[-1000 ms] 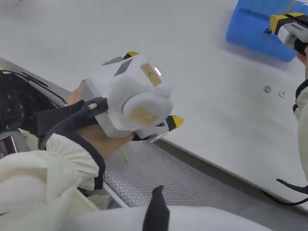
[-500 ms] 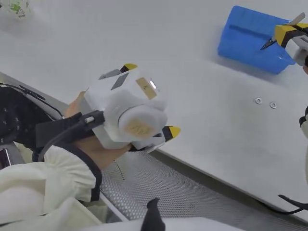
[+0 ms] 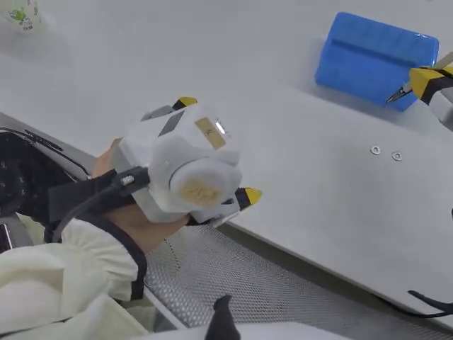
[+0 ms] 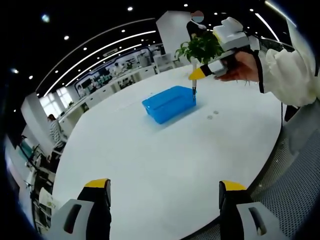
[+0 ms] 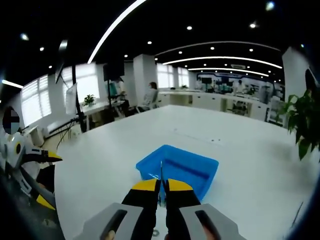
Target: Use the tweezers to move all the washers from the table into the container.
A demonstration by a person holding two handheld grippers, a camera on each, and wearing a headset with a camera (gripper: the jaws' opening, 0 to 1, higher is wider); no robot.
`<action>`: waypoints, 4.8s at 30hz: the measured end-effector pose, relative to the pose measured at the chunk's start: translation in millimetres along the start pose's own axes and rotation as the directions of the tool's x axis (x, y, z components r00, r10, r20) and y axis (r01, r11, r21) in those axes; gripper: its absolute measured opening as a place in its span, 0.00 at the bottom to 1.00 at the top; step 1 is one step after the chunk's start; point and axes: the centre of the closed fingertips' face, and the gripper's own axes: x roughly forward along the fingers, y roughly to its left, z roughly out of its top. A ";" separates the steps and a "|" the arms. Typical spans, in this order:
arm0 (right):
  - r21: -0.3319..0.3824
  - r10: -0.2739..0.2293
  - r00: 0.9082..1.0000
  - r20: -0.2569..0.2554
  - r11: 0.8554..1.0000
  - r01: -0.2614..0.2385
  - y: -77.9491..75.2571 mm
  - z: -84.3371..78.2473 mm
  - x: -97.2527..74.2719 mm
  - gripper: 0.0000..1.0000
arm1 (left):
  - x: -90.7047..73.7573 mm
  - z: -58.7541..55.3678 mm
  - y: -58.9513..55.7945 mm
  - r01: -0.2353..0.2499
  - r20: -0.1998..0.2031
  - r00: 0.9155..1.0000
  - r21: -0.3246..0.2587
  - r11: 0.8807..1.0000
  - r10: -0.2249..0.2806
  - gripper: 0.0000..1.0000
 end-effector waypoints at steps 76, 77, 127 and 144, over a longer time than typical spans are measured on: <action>0.047 -0.028 0.994 -0.110 0.998 0.034 10.7 -42.7 -15.1 0.00 | 0.3 -1.7 -1.9 -0.001 -0.012 1.000 0.015 1.000 0.001 0.91; 0.047 -0.029 0.994 -0.107 0.998 0.034 10.4 -41.1 -15.5 0.00 | 0.4 -1.7 -1.9 -0.001 -0.012 1.000 0.014 1.000 0.002 0.91; 0.013 -0.042 0.998 0.037 0.999 0.042 -12.7 56.4 9.5 0.00 | 1.3 -3.0 -2.7 -0.002 -0.025 1.000 0.027 1.000 0.003 0.90; -0.048 -0.107 0.994 -0.014 0.993 0.106 -37.1 36.2 45.8 0.00 | 6.4 -10.0 -5.9 0.020 -0.042 0.999 0.043 0.999 -0.018 0.90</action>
